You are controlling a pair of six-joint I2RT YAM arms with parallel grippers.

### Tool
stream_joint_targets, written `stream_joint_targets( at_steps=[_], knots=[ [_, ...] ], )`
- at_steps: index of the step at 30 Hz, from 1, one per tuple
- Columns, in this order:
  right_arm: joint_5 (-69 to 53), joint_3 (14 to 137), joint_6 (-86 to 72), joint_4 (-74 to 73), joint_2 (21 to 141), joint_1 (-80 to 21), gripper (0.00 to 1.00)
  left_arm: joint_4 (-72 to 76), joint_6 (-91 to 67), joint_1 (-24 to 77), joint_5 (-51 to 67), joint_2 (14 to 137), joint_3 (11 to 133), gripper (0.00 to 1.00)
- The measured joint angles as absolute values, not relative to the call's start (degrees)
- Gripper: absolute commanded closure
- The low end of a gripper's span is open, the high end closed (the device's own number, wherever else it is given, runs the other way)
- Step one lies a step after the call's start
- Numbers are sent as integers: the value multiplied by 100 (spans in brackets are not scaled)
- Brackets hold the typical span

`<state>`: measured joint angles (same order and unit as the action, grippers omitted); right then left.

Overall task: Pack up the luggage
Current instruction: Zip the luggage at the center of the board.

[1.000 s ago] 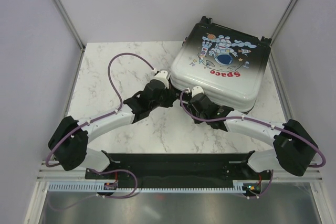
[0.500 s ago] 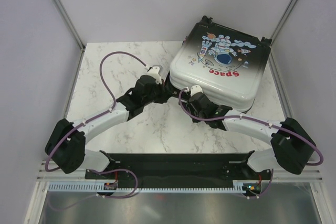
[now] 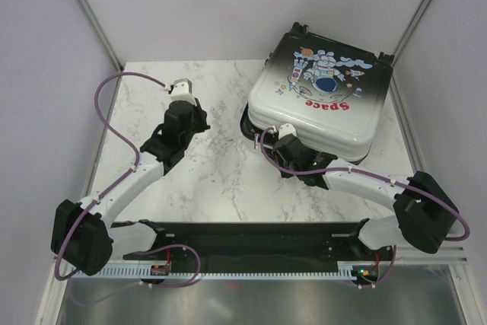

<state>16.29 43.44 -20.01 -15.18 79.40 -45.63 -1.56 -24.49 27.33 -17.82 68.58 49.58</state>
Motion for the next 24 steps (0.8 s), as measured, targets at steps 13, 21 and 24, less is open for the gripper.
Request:
stream_joint_targets(
  at_steps=[13,21,24],
  knots=[
    [1975,4265,-2112,-2204,7500,-4429,100,91,-2421,2762,-454,7677,5343,62],
    [2106,4338,-2167,-3089,6989,-4226,93,360,-2423,2812,707,8462,6187,60],
    [2093,4488,-2196,-3422,6930,-4158,90,340,-2469,2836,1033,8672,6187,59]
  ],
)
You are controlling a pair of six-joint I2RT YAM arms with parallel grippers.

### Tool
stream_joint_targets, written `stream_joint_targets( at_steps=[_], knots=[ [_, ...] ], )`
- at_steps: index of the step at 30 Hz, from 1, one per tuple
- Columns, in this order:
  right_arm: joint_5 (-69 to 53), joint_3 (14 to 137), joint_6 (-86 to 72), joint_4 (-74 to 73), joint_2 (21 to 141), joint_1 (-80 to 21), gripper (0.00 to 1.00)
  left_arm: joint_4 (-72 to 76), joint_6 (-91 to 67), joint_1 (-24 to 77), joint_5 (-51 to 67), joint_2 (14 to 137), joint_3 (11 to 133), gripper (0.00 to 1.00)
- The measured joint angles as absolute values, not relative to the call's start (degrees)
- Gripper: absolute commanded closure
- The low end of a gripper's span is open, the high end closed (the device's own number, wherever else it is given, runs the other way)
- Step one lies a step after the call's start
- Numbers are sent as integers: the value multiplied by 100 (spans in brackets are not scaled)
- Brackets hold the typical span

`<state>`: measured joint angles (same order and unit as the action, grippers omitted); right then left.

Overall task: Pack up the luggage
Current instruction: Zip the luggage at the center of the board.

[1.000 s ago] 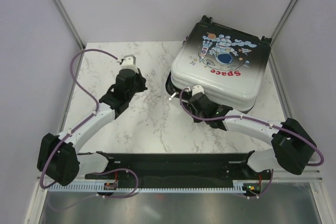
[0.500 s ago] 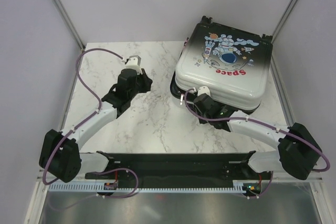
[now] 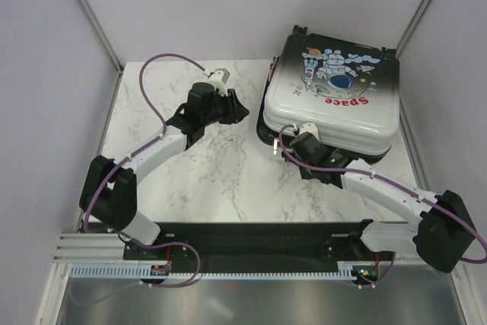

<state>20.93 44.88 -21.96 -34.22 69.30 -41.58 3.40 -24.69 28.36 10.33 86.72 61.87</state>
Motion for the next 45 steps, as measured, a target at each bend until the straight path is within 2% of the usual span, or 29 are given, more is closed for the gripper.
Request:
stream_joint_targets(
  at_steps=[3,4,7,9,23,32,37,41,42,45],
  knots=[
    [2040,4694,-2276,-3535,7065,-4145,61,331,-2545,2912,1273,8960,6187,57],
    [2025,4729,-2329,-3531,7100,-4145,45,327,-2567,2961,1332,9052,6187,56],
    [2045,4759,-2722,-3579,7074,-4145,31,329,-2633,3151,1455,9292,6187,55],
    [2132,4759,-2880,-3688,7019,-4099,29,333,-2703,3258,1549,9428,6187,55],
    [2261,4574,-3498,-3924,6785,-4077,27,458,-3133,3371,1737,9743,6326,53],
    [2440,4491,-3850,-3876,6670,-4047,14,467,-3225,3651,1704,9848,6388,52],
    [2408,4497,-4451,-4696,6182,-3861,14,301,-3216,3653,1706,9953,6552,53],
    [2394,4504,-4663,-5177,5990,-3841,15,165,-3199,3660,1678,10079,6683,65],
    [2375,4504,-4672,-5214,5972,-3841,15,123,-3197,3656,1662,10119,6711,78],
    [2259,4504,-4650,-5186,5920,-3841,15,-8,-3186,3642,1664,10197,6818,89]
  ],
)
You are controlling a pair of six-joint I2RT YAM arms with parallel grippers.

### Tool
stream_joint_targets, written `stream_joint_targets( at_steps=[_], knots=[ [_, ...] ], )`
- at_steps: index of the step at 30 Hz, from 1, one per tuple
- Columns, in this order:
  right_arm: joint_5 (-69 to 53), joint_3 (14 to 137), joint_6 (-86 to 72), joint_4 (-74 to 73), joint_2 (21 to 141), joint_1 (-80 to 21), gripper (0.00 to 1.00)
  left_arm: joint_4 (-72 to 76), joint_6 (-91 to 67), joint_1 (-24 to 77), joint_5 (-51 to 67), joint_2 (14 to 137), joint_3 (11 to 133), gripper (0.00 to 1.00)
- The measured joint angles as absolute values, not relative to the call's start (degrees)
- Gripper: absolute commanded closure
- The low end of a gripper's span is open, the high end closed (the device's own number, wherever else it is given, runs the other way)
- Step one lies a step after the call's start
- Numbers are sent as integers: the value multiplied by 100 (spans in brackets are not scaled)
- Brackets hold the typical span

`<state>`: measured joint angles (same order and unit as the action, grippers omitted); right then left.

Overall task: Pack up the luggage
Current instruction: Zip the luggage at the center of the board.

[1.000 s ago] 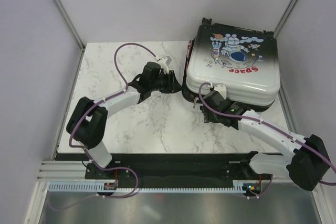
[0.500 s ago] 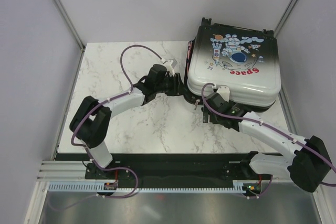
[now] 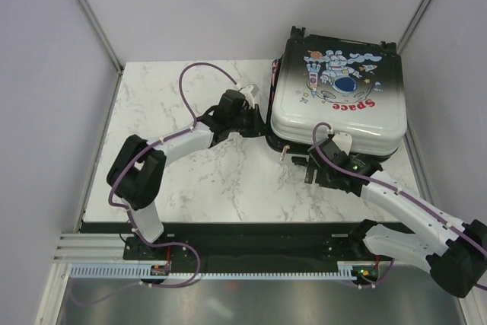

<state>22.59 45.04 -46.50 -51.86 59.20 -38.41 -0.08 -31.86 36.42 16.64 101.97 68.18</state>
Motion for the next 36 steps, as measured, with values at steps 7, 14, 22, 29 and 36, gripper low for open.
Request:
stream_joint_targets(
  at_steps=[7,14,22,29,36],
  knots=[
    [1898,4504,-4628,-4219,5457,-3841,16,-84,-3188,3701,1562,10167,6842,98],
    [1737,4504,-4615,-3380,5673,-3841,16,211,-3253,3933,1020,10001,6587,98],
    [1710,4077,-4615,-2943,5494,-3841,20,370,-3476,4582,886,9961,6484,98],
    [1702,3986,-4633,-3072,5408,-3841,26,381,-3638,4873,932,9970,6484,98],
    [1741,3763,-4720,-3354,5214,-3841,39,423,-3669,4908,939,9972,6471,98]
  ],
)
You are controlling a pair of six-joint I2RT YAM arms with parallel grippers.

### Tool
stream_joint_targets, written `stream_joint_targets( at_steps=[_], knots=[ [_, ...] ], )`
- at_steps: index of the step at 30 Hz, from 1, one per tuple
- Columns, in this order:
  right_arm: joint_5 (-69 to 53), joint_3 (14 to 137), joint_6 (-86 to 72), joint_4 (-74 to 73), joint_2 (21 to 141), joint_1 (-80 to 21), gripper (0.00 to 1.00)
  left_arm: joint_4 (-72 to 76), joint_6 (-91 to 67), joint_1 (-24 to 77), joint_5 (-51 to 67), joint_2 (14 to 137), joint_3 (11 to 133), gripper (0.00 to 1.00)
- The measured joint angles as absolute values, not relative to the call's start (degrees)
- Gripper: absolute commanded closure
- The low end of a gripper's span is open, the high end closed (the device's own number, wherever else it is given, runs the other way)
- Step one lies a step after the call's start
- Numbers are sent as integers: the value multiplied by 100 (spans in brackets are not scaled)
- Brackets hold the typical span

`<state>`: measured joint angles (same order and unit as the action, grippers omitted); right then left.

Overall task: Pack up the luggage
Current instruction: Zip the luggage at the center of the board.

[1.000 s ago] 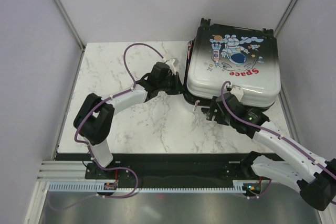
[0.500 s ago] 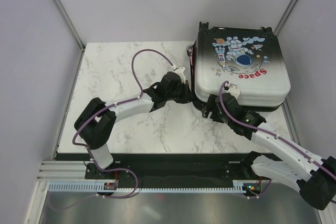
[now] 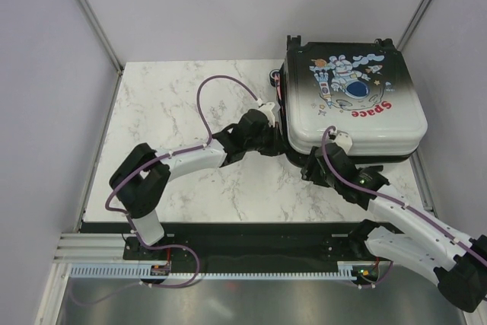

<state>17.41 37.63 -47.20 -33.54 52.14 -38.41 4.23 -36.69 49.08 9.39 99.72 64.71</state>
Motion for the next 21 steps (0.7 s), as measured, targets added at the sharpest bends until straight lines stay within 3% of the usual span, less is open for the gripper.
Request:
stream_joint_targets(
  at_steps=[7,10,11,13,17,21],
  knots=[
    [1702,3315,-4624,-3282,4574,-3841,47,666,-3732,5078,1240,10038,6420,98],
    [1691,3291,-4495,-3212,4506,-3841,57,751,-3745,5107,1347,10057,6399,98],
    [1682,3286,-4445,-3190,4506,-3850,67,781,-3747,5109,1361,10055,6383,96],
    [1623,3275,-4372,-3127,4508,-3861,76,812,-3750,5109,1365,10055,6364,90],
    [1699,3282,-4348,-3236,4543,-3868,100,770,-3728,5109,1330,10031,6364,66],
    [1767,3404,-4414,-3441,4598,-3870,100,561,-3647,5196,1404,9929,6361,58]
  ],
)
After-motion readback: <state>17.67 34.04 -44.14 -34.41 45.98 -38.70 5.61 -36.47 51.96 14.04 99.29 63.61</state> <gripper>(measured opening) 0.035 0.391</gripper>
